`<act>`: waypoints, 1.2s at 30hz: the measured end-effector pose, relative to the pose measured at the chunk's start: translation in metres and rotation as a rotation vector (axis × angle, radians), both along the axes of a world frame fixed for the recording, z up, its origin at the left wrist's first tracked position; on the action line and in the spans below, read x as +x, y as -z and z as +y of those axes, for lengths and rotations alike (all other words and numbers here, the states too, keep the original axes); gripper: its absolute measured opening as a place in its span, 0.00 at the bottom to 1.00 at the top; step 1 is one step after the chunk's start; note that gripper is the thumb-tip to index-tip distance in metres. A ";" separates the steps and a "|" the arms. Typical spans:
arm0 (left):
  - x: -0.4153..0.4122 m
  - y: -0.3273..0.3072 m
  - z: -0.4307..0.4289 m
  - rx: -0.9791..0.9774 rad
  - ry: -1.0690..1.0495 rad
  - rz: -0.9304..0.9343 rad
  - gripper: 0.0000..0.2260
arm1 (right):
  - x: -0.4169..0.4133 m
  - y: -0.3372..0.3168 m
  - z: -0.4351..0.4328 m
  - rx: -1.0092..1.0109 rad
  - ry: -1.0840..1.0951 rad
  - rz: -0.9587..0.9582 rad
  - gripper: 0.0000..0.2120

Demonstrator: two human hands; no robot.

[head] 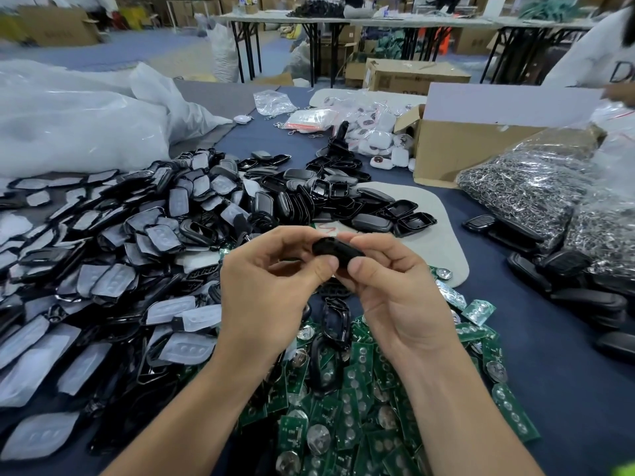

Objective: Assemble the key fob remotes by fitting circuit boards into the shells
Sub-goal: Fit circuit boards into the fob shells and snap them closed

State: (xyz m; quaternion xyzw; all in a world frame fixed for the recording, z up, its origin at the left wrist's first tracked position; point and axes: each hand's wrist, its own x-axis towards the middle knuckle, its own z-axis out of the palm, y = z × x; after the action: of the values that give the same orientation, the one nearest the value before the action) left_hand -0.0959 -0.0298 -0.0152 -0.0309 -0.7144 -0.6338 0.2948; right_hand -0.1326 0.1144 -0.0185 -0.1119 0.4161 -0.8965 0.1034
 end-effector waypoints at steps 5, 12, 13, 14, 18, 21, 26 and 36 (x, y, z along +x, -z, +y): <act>0.001 -0.003 -0.001 -0.029 0.037 0.055 0.20 | 0.002 -0.001 -0.003 0.127 0.059 0.015 0.17; 0.003 -0.004 0.000 -0.059 0.039 0.061 0.20 | 0.005 0.000 -0.005 0.131 0.014 -0.021 0.20; 0.003 -0.004 0.000 -0.055 0.035 0.058 0.19 | 0.005 0.000 -0.006 0.128 0.010 -0.024 0.19; 0.003 -0.004 0.000 -0.054 0.032 0.058 0.19 | 0.005 0.000 -0.005 0.126 0.008 -0.027 0.19; 0.003 -0.002 -0.001 -0.067 0.001 0.037 0.21 | 0.004 0.000 -0.006 0.187 0.046 0.021 0.15; 0.001 0.000 -0.002 -0.089 -0.047 -0.019 0.21 | 0.005 0.001 -0.005 0.335 0.205 0.147 0.14; -0.004 0.003 -0.002 -0.041 -0.039 -0.139 0.21 | 0.005 0.001 -0.003 0.511 0.351 0.282 0.14; -0.004 0.004 -0.002 0.005 -0.008 -0.166 0.21 | 0.006 0.004 -0.006 0.599 0.416 0.369 0.14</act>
State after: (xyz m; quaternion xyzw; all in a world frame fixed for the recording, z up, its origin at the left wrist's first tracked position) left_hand -0.1001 -0.0322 -0.0193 0.0251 -0.7351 -0.6347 0.2371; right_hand -0.1267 0.1083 -0.0224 -0.1492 0.6841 -0.7023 -0.1286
